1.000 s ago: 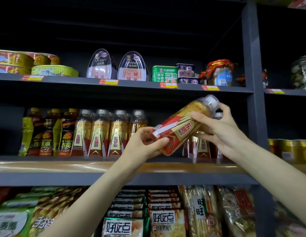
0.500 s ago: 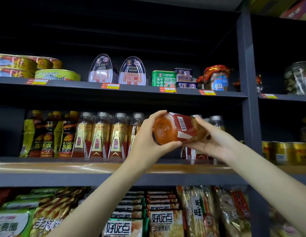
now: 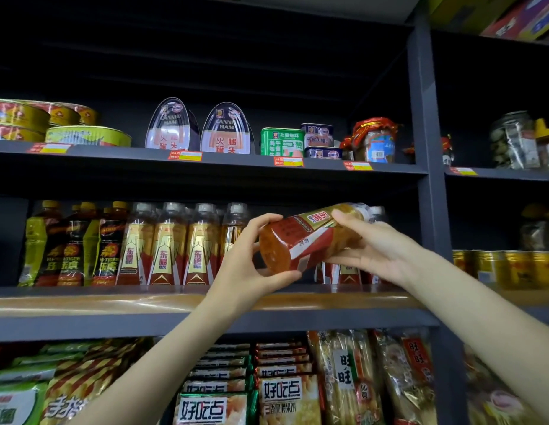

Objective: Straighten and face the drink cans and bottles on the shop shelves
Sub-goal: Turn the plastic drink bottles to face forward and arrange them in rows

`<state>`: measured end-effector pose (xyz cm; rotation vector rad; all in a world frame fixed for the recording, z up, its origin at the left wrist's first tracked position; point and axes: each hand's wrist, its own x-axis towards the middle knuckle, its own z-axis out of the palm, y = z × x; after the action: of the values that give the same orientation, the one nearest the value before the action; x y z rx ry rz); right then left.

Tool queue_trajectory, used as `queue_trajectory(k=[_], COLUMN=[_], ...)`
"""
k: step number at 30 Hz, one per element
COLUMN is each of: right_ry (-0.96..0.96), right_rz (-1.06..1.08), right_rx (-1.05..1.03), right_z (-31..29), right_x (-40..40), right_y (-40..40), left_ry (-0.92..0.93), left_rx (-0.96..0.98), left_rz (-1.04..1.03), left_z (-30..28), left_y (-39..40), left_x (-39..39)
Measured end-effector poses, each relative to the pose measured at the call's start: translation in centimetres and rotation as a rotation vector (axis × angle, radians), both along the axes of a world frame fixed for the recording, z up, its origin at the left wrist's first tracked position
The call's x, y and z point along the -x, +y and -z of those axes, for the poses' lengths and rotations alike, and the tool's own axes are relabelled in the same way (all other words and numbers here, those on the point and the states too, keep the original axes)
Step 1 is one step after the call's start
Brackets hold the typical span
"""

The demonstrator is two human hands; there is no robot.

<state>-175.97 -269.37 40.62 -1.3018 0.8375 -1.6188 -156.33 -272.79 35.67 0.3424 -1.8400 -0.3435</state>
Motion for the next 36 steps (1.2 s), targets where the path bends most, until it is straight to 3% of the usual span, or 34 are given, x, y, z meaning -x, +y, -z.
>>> queue_trajectory(k=[3,6,10,14,16,20,26,32,36], right_ry=[-0.050,0.019,-0.028,0.002,0.118,0.648,0.887,0.864,0.524], right_rz=[0.020,0.056,-0.030,-0.019,0.096,0.432,0.501,0.530,0.440], right_rx=[0.060,0.141,0.118,0.112,0.199,0.484,0.726,0.737,0.559], right_z=[0.6,0.8,1.7,2.2,2.2,2.1,2.4,2.0,0.8], right_x=[0.1,-0.1,-0.9,-1.0,-0.6,-0.1,0.4,0.7,0.6], right_y=[-0.6,-1.0,-1.4,-1.7,-1.8,-1.4,-0.7,-1.0,-1.4], left_ry=[-0.057,-0.036,-0.034,-0.177,-0.269,-0.268,-0.258,-0.247,-0.220], left_rx=[-0.110,-0.305,-0.185,-0.089,-0.074,-0.018,0.017,0.022,-0.102], left_rz=[0.044,0.130,0.034,-0.040,-0.075,-0.258,-0.369,-0.405,-0.227], left_z=[-0.3,-0.2,0.4,0.6,0.3,-0.4,0.2,0.0,-0.8], left_y=[0.0,-0.2,-0.3,-0.7,-1.3,-2.9,-4.4,-4.5,-3.1], left_x=[-0.2,-0.3,0.2,0.5,0.3,-0.3,-0.9,-1.1,-0.2])
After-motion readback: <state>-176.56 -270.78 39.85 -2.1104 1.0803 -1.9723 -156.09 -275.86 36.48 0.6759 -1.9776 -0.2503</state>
